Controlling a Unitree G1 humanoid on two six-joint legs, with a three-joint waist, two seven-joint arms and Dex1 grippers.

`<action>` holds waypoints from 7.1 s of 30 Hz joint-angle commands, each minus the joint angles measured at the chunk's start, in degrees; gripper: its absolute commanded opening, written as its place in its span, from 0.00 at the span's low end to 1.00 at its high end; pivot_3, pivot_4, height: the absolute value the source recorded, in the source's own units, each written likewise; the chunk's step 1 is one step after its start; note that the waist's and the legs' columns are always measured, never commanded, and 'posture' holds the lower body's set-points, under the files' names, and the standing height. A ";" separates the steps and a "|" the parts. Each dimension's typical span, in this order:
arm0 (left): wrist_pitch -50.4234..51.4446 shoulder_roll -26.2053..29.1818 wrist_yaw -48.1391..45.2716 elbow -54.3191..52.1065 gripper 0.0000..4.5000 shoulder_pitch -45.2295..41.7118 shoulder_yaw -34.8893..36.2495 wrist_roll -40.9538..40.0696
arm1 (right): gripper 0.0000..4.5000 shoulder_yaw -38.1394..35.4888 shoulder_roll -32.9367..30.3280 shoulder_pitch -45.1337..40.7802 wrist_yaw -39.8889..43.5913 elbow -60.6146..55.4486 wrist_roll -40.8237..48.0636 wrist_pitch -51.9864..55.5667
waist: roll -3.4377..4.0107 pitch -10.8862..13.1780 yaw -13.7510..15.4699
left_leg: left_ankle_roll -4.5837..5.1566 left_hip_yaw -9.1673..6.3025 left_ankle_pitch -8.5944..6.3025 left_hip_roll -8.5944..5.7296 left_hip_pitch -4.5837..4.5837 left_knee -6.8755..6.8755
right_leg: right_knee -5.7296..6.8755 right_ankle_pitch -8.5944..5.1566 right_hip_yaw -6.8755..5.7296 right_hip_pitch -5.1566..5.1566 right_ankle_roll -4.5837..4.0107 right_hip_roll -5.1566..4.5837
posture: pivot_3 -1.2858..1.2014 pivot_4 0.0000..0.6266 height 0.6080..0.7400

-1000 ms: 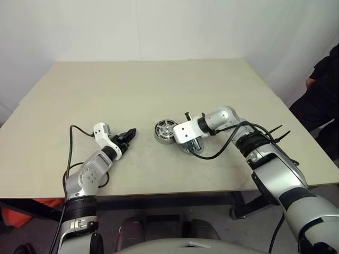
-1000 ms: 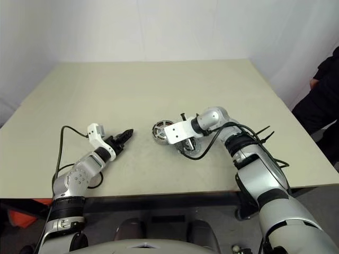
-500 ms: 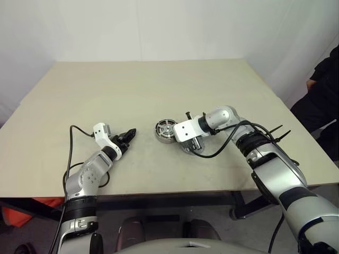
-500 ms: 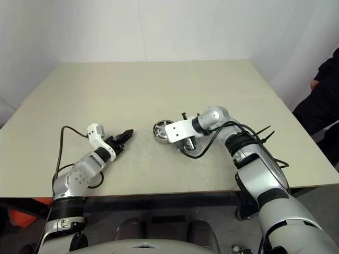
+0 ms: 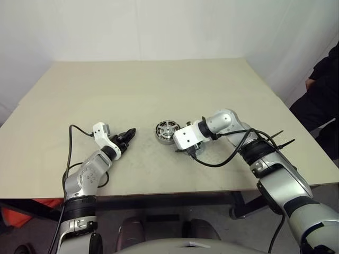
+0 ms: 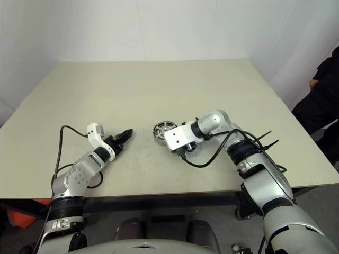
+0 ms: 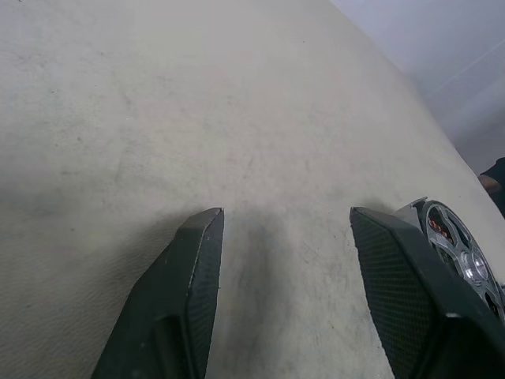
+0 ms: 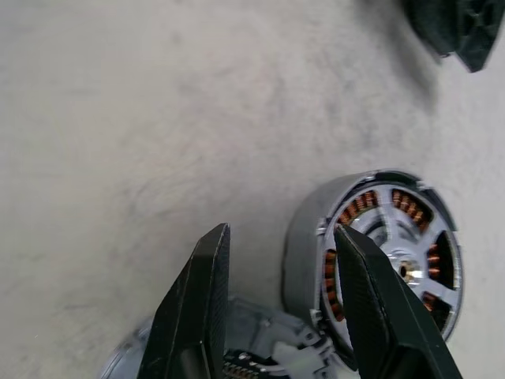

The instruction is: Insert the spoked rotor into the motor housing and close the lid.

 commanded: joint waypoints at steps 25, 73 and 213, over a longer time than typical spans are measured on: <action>0.19 0.16 0.56 -1.41 0.60 0.35 -0.10 -0.42 | 0.00 0.37 2.09 -3.83 -3.54 10.03 -3.95 1.11 | 0.00 0.00 -0.11 | -0.01 0.01 0.00 0.00 0.05 -0.04 | -0.01 0.00 0.01 0.02 -0.01 0.00 | 0.52 0.00 1.00; -0.73 0.04 0.85 -0.91 0.60 0.71 -0.42 -0.42 | 0.49 2.80 -7.42 -6.43 8.81 -0.73 -1.38 -16.82 | 0.00 0.01 -0.07 | 0.12 0.02 -0.06 0.01 -0.16 -0.03 | -0.11 0.01 -0.02 -0.09 -0.02 0.01 | 0.52 0.00 1.00; 0.15 0.52 1.57 -2.91 0.60 2.62 -0.24 -0.08 | 0.57 8.12 1.99 -12.13 -11.90 16.73 -17.11 -19.96 | -0.07 0.03 -1.60 | -0.05 0.04 0.03 0.06 -0.01 -0.04 | 0.04 0.05 -0.01 -0.13 -0.11 0.04 | 0.52 0.00 1.00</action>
